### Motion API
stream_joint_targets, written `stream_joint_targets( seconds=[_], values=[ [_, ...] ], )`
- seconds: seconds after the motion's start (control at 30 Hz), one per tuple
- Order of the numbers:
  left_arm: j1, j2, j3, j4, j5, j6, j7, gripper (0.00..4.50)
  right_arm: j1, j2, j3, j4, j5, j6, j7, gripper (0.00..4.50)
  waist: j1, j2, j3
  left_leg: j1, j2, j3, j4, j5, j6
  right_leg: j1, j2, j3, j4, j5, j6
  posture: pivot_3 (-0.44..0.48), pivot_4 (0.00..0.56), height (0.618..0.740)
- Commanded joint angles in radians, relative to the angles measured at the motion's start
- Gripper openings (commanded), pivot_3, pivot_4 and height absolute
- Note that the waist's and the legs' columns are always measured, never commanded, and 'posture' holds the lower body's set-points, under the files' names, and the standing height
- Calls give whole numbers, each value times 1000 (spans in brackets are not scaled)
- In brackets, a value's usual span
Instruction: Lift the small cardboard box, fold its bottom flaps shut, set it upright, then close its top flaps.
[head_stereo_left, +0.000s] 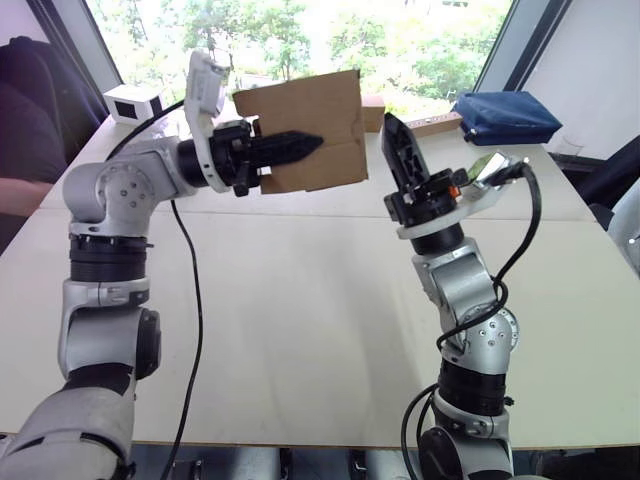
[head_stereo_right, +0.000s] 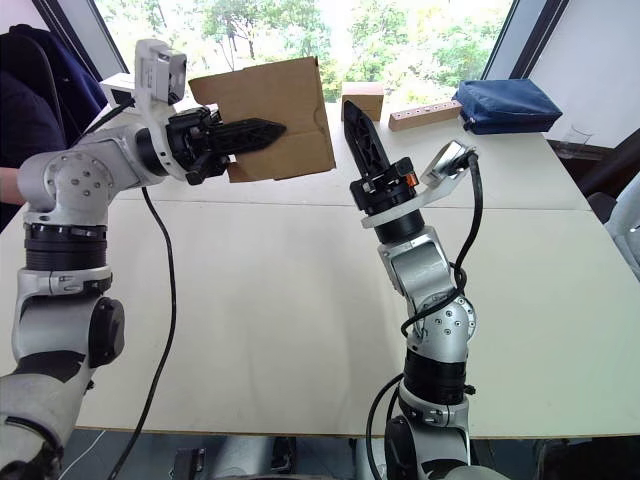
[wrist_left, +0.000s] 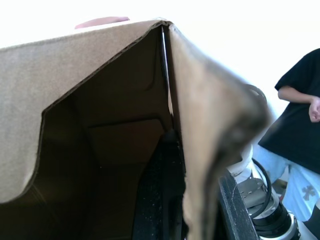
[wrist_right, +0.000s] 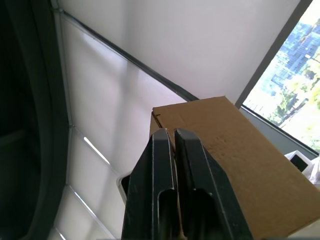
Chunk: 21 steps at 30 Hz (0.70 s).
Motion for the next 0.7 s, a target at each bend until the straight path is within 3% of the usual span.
stream_joint_targets(
  seconds=[0.03,0.33,0.7],
  values=[
    [-5,6,29,-41,-25,-1,2,0,-11,-14,1,-13,-28,-19,-1,11,1,0,0,0,0,0,0,0,0,0,0,0,0,0,0,0,150,740],
    [-1,10,3,-41,-17,3,-15,0,-23,-120,85,-14,-96,71,78,11,0,0,0,0,0,0,0,-1,2,0,0,0,0,0,0,0,150,740],
    [22,19,-62,-82,16,0,-54,0,8,-134,149,-33,-156,123,130,11,2,0,0,0,0,0,0,-1,2,0,0,0,0,0,0,0,150,740]
  ],
)
